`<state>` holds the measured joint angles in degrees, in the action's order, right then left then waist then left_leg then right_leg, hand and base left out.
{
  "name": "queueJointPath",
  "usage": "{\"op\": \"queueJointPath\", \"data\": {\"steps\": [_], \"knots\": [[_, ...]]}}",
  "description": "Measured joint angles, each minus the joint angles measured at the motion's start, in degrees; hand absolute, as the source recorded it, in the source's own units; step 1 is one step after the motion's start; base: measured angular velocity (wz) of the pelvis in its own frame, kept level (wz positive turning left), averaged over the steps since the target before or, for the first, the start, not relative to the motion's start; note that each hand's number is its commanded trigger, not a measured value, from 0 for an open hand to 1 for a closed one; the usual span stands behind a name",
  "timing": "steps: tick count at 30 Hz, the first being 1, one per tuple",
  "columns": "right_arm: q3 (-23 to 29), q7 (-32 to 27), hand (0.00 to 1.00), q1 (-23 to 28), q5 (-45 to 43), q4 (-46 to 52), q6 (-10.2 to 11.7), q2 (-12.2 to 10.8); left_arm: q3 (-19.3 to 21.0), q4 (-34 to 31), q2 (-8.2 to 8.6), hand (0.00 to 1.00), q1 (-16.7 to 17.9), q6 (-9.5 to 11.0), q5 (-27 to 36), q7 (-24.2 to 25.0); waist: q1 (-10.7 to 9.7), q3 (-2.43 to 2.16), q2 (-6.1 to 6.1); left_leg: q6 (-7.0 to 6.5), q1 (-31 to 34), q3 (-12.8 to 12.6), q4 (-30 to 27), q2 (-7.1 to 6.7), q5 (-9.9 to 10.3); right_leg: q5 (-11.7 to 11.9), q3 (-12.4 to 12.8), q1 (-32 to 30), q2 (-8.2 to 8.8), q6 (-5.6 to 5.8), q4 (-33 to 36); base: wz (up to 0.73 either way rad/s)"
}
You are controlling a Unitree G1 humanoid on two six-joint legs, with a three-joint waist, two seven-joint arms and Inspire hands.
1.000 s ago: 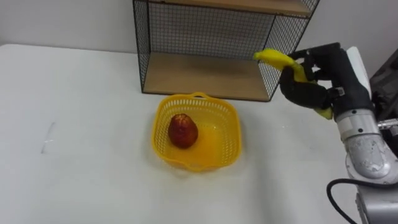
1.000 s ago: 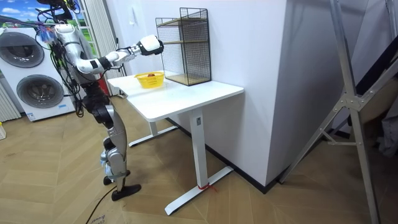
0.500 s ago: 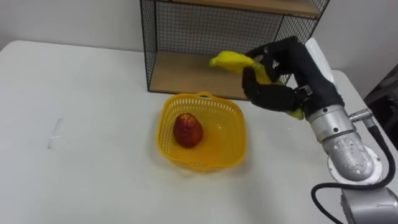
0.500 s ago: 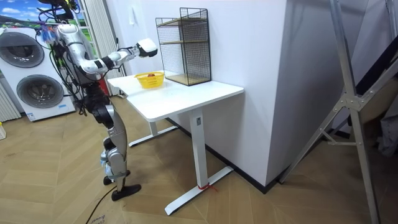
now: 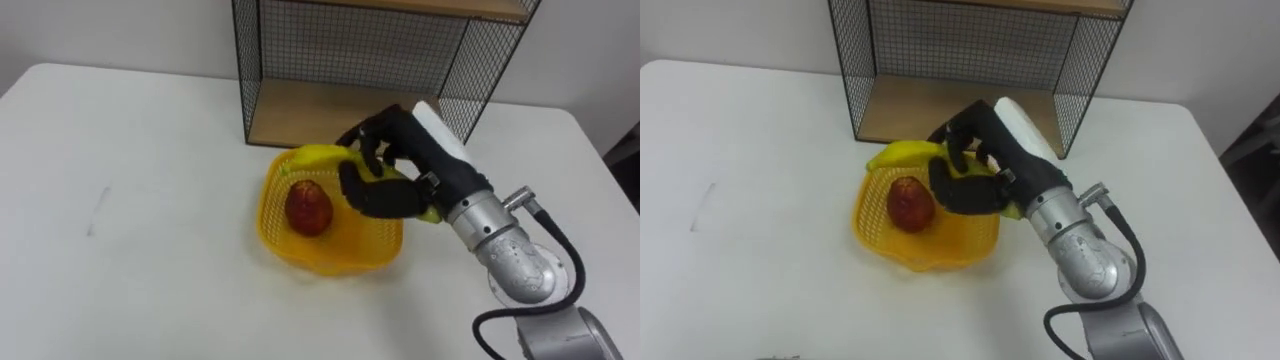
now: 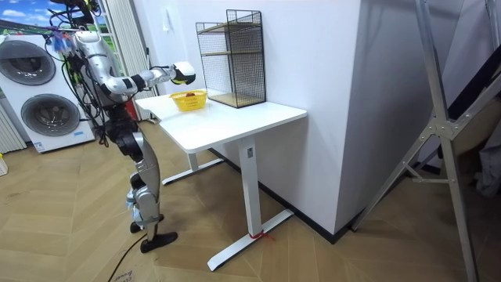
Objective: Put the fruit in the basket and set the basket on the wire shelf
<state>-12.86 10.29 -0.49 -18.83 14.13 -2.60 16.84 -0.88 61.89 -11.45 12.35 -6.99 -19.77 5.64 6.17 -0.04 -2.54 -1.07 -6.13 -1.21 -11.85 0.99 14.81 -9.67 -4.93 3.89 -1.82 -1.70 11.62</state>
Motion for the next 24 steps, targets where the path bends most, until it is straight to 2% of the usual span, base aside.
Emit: {"op": "queueJointPath", "data": {"steps": [10, 24], "knots": [[-1.59, 0.79, 0.0, 0.29, -2.33, -4.2, -0.41, -0.98, -1.69, 0.26, -0.05, 0.0, -1.26, -0.08, 0.02, -0.54, 0.08, 0.12, 0.03, 0.0, 0.03, 0.05, -0.08, -0.04, 0.0, 0.0, 0.03, 0.07, 0.08, 0.0, 0.0, 0.0], [-2.1, 2.61, 0.0, 1.19, -2.7, -4.2, -0.69, -2.08, -2.6, 2.29, -0.05, 0.0, -2.85, -0.01, 0.03, -1.64, -0.18, 0.26, -0.13, -0.01, 0.06, 0.06, 0.01, -0.05, 0.0, 0.0, 0.03, 0.05, 0.07, 0.0, -0.03, 0.0]]}}
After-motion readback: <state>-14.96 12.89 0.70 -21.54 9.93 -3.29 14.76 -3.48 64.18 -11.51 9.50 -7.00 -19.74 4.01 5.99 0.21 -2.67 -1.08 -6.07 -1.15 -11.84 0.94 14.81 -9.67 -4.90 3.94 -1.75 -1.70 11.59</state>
